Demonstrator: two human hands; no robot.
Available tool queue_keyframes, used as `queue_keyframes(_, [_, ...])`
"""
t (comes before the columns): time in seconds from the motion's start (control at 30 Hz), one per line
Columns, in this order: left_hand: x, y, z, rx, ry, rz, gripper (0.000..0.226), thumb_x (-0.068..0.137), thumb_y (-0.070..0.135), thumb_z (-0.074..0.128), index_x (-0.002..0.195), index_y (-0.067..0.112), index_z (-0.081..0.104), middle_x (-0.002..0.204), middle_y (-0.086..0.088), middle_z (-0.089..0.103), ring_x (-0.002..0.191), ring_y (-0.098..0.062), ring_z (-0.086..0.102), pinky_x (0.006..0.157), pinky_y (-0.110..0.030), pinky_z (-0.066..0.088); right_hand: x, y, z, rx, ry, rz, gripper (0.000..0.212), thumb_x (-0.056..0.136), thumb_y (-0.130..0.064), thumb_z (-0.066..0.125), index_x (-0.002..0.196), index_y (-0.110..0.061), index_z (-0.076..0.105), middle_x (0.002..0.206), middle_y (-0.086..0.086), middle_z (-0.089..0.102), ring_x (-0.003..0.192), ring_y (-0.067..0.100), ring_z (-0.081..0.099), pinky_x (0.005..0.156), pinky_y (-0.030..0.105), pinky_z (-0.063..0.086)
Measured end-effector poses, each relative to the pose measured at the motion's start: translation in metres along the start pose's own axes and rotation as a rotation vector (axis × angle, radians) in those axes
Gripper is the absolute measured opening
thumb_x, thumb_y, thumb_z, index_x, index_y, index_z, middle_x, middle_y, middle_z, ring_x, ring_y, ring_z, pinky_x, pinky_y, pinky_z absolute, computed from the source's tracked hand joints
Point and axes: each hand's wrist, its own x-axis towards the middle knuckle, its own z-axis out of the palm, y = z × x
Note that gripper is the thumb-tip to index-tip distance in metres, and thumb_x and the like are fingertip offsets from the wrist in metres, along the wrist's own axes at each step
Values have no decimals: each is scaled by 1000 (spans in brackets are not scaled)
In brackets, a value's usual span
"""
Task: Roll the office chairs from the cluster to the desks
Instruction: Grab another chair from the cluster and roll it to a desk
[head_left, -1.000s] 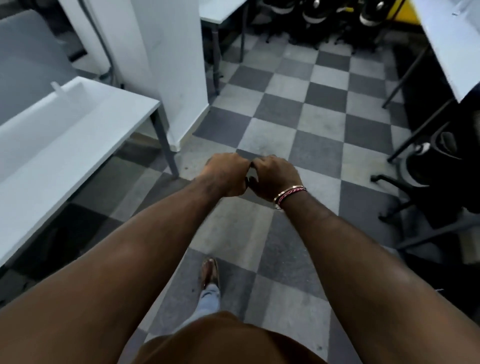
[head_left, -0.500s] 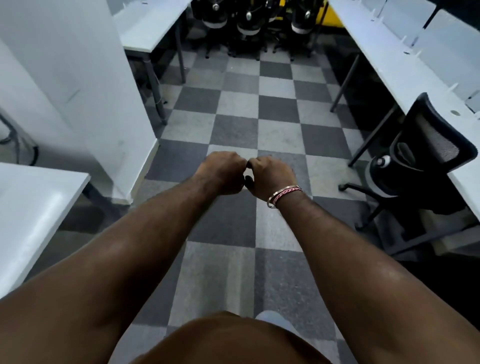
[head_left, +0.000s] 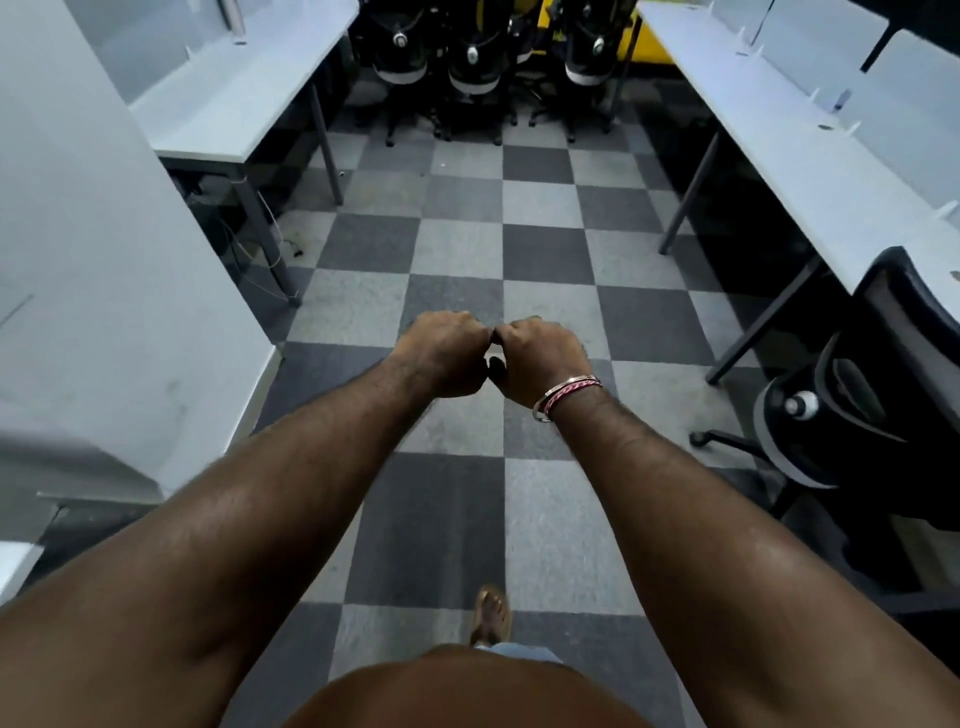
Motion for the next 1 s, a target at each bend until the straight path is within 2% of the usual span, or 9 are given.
queue_keyframes(0.1, [76,-21,-12,6,2,-34,30,99,38,61,126,26,67,104,0,72,85,-20,67,66,-34,55,73,47,0,-18,-1,-24,30,88,-39,59,109,-19,68,97,2,71,89,25,65,68,33,47])
queue_keyframes(0.23, [157,-46,-18,-12,27,-48,28,99,37,62,123,24,68,101,0,71,86,-21,68,72,-36,60,150,93,5,-18,1,-39,28,88,-37,60,108,-19,68,97,3,70,89,26,65,69,34,48])
queue_keyframes(0.37, [235,-81,-4,-16,6,-39,32,99,40,61,127,25,67,106,1,72,90,-20,69,69,-31,54,219,124,28,15,2,-32,29,88,-36,62,112,-20,68,99,3,71,92,26,66,72,34,49])
queue_keyframes(0.63, [416,-175,33,-38,-44,13,32,96,43,60,120,24,70,111,-1,72,99,-24,69,83,-42,60,395,182,88,-34,-42,40,28,89,-37,60,110,-20,66,101,2,70,97,24,64,73,33,47])
queue_keyframes(1.0, [649,-314,23,-39,-78,53,30,91,41,61,115,26,71,108,0,73,97,-27,71,80,-46,61,644,258,116,6,-30,116,27,90,-37,59,108,-17,64,104,4,70,100,25,62,78,35,46])
